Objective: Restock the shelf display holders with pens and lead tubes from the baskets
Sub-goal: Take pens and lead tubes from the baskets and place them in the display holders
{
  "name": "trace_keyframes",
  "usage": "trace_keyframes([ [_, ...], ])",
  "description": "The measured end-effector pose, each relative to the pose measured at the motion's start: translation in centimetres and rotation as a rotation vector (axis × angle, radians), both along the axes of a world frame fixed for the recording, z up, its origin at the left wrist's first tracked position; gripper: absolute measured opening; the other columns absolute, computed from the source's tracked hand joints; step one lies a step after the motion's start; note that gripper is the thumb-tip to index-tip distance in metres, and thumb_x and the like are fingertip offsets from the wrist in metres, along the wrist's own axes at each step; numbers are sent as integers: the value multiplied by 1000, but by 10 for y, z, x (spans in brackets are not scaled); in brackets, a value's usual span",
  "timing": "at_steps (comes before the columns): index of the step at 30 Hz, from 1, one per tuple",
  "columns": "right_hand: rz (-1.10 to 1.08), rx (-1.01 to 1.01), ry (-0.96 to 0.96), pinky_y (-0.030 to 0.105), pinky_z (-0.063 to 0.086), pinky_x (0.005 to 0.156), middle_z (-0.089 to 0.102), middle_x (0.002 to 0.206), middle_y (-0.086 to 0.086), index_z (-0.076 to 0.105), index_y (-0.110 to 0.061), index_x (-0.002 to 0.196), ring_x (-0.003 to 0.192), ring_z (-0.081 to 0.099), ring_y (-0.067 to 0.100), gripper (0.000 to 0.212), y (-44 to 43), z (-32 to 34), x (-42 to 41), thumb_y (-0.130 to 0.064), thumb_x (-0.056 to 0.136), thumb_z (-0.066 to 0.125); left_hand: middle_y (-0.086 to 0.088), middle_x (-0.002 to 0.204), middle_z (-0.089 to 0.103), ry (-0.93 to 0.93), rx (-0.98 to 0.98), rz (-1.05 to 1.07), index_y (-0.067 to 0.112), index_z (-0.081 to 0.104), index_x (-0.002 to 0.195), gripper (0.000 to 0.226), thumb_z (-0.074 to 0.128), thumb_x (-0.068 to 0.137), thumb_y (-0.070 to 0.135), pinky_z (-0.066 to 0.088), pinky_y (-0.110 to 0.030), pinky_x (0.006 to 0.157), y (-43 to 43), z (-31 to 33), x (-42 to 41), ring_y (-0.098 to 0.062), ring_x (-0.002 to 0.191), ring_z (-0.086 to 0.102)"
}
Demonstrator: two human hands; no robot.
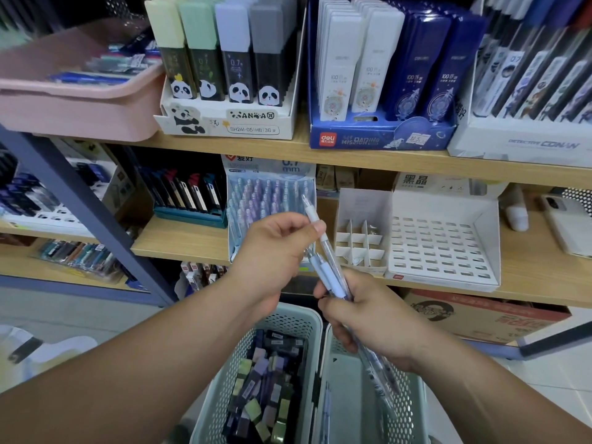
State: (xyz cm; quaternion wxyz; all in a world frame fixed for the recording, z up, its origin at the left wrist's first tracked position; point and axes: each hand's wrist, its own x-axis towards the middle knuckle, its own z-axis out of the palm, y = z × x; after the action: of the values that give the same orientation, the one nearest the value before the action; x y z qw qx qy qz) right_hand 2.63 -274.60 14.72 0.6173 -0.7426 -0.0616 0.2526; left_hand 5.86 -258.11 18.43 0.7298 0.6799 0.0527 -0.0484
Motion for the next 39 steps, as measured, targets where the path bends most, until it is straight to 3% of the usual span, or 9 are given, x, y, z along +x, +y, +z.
trace_keyframes([
  [7,-147,-20,68,29,41,45,49,63,4,59,-13,99,49,45,20,4,-8,-1,3,-10,99,56,4,77,70,44,-223,214,25,74,75,25,65,97,20,31,-19,39,14,4,8,-8,45,44],
  [10,-377,199,178,27,38,42,50,64,3,59,-13,97,46,43,16,8,-12,4,7,-20,100,62,5,77,72,97,-193,231,15,70,91,8,65,97,18,34,-20,40,15,-2,7,-9,46,49],
  [13,-519,394,268,26,36,40,52,64,3,59,-15,97,47,42,14,12,-17,11,13,-25,98,65,1,79,72,130,-191,213,13,71,91,5,67,94,14,33,-20,39,14,-6,4,-11,44,50],
  [24,-494,478,201,24,35,39,62,72,8,63,-14,94,45,41,12,9,-19,22,12,-22,95,67,-8,91,77,162,-207,152,8,69,90,6,70,90,14,33,-20,38,12,-10,-1,-12,41,51],
  [29,-435,433,141,25,34,41,62,72,10,61,-13,93,45,41,14,4,-18,21,11,-12,95,65,-7,94,78,235,-144,186,6,65,107,29,75,87,25,36,-22,40,14,-11,-1,-15,45,54],
  [31,-447,408,120,25,35,42,62,72,11,62,-13,94,46,41,15,3,-19,20,13,-11,96,64,0,84,78,263,-54,227,7,67,101,37,81,82,35,37,-24,43,13,-11,-2,-14,45,53],
  [35,-455,227,1,29,39,43,63,70,9,63,-13,92,46,44,17,7,-25,17,16,-13,99,61,-1,63,52,-14,230,373,15,55,71,33,80,82,33,44,-25,65,13,-13,-3,-8,54,51],
  [38,-339,38,-127,31,41,43,63,64,7,63,-14,89,46,46,19,11,-24,13,14,-12,99,60,12,75,56,-462,646,129,27,67,88,10,76,86,26,43,-14,67,12,-9,-11,2,67,51],
  [39,-299,23,-135,31,41,43,63,63,6,63,-15,88,45,47,19,11,-21,11,13,-12,99,60,16,84,59,-560,778,-3,28,70,99,14,75,86,27,42,-10,71,11,-9,-14,6,76,53],
])
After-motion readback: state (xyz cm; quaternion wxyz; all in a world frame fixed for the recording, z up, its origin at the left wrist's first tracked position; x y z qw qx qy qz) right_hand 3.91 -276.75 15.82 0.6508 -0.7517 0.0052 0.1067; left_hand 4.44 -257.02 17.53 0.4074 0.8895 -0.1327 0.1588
